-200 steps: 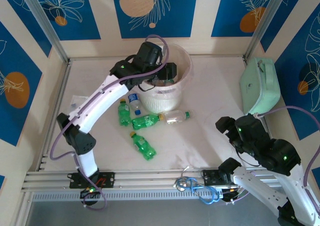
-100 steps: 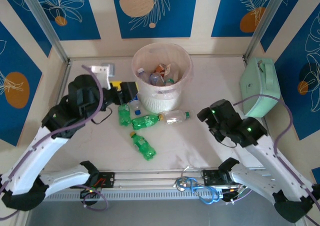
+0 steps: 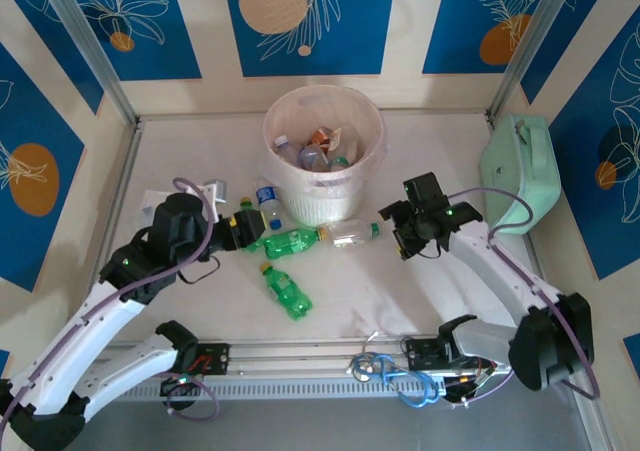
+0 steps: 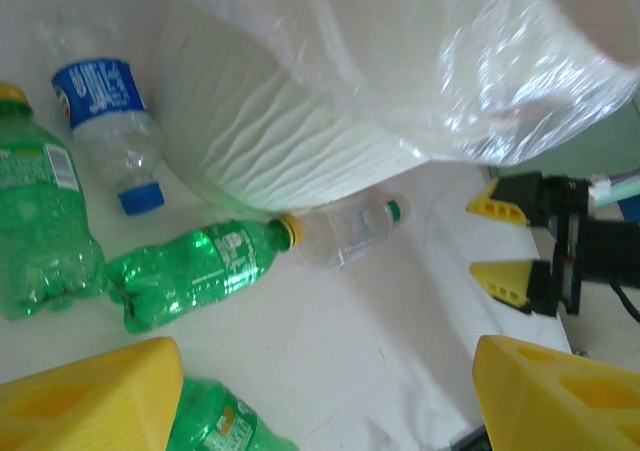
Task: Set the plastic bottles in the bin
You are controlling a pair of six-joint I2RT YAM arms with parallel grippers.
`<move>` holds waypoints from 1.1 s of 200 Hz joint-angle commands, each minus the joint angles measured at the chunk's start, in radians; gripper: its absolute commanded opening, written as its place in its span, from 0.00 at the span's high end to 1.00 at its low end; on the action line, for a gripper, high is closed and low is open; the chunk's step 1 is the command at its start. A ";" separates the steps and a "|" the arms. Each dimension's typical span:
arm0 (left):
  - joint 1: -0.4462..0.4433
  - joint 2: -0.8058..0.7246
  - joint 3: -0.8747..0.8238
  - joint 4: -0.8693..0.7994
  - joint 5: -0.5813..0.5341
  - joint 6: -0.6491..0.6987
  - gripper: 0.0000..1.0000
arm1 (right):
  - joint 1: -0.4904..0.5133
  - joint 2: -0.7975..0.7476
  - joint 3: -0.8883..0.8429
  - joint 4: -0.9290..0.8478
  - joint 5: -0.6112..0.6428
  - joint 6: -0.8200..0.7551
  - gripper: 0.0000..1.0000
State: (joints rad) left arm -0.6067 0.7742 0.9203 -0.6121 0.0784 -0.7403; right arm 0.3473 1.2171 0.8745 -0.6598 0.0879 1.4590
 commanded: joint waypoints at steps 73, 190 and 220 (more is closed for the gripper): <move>0.029 -0.039 -0.099 0.048 0.087 -0.071 0.24 | -0.059 0.331 0.099 0.124 -0.109 -0.040 0.25; 0.059 -0.039 -0.130 0.064 0.126 -0.074 0.25 | -0.067 0.460 0.096 0.186 -0.084 -0.051 0.40; 0.062 -0.041 -0.132 0.067 0.131 -0.077 0.25 | -0.072 0.465 0.075 0.196 -0.077 -0.063 0.45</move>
State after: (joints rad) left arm -0.5579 0.7441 0.8024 -0.5610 0.1841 -0.8078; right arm 0.2844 1.6722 0.9646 -0.4644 0.0113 1.4124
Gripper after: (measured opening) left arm 0.754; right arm 0.567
